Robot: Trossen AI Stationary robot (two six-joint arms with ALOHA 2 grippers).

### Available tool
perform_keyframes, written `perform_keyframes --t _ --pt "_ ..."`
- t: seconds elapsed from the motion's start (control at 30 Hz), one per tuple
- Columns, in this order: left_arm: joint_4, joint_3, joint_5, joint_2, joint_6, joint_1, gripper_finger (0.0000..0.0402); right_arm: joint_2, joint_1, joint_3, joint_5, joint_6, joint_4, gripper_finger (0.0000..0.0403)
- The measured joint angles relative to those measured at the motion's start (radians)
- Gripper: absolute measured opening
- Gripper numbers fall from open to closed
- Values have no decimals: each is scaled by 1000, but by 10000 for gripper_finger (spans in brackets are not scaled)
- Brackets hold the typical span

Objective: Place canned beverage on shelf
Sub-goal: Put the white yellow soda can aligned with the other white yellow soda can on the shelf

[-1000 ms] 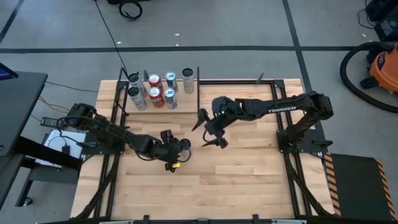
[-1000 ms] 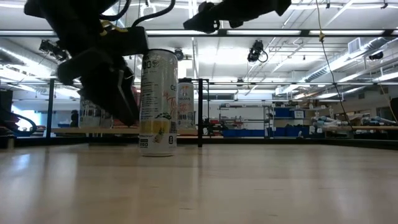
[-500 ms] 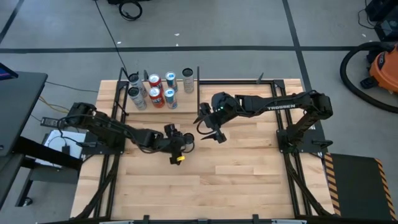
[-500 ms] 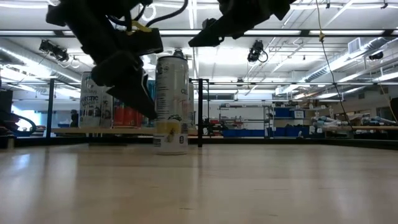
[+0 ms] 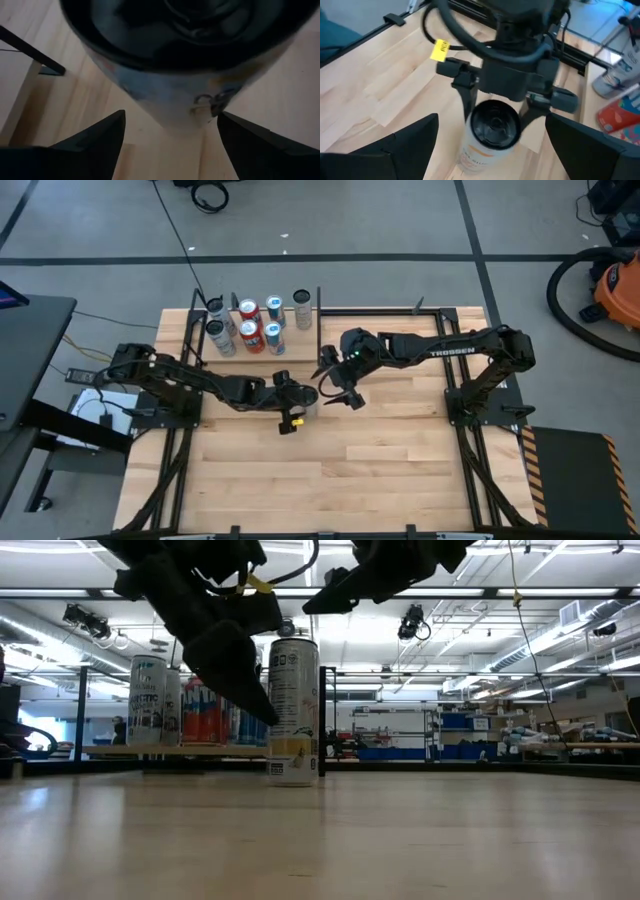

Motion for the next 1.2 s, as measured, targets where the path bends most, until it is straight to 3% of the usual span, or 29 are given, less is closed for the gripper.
perform_keyframes --t 0.27,0.6,1.07,1.2 --pt "-8 12 1 -38 -2 -8 316 -1 -5 -45 -39 -48 51 378" --pt "-67 60 38 -42 -27 -13 316 -1 -26 -62 -17 16 82 378" --pt "92 62 47 42 23 47 316 -1 -26 -62 -12 22 26 378" --pt "153 62 98 51 39 57 316 -1 -26 -62 -12 22 21 378"
